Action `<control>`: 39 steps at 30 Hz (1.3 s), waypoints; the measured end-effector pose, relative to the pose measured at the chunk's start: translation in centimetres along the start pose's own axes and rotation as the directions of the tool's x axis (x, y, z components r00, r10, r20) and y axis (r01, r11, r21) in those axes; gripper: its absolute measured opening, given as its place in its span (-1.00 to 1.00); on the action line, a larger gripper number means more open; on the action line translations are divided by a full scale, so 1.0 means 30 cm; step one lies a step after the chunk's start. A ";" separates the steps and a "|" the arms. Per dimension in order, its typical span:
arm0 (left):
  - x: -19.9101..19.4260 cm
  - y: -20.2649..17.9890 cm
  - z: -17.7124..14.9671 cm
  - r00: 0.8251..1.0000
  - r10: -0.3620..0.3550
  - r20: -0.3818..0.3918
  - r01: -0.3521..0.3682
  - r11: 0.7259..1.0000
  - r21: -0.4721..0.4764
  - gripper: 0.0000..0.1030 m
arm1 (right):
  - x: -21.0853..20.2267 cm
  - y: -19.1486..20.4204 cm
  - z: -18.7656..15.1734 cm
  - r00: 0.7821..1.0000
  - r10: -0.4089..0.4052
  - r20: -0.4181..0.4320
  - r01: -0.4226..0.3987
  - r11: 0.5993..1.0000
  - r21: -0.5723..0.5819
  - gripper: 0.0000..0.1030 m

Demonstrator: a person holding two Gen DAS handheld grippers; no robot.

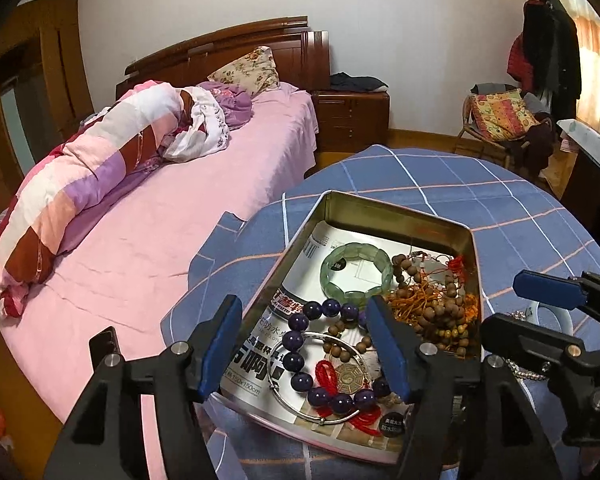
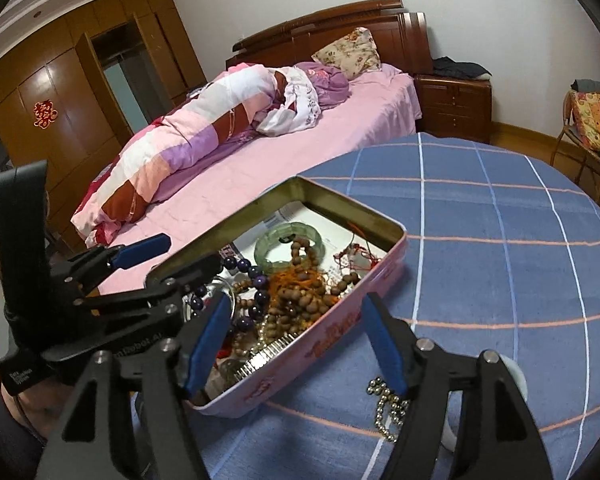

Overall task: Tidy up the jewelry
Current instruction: 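Lower the purple bracelet into the tin and open the left gripper while the right gripper releases the watch, then grasp the white jade bangle on the cloth with the right gripper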

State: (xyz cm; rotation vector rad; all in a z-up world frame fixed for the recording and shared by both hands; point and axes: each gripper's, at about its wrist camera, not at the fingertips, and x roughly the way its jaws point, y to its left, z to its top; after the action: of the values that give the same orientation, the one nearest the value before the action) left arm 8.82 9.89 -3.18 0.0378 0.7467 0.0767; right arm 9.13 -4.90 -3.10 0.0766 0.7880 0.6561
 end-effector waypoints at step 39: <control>-0.107 -0.239 -0.039 1.000 0.000 0.022 0.000 1.000 0.007 0.42 | -0.221 -0.369 -0.176 0.966 -0.257 -0.025 0.258 0.961 0.100 0.47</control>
State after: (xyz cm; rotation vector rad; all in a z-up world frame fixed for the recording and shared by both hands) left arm 6.08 2.48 -2.31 0.0449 0.7252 0.0736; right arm 7.85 -18.48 -6.01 0.0621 0.8261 0.3691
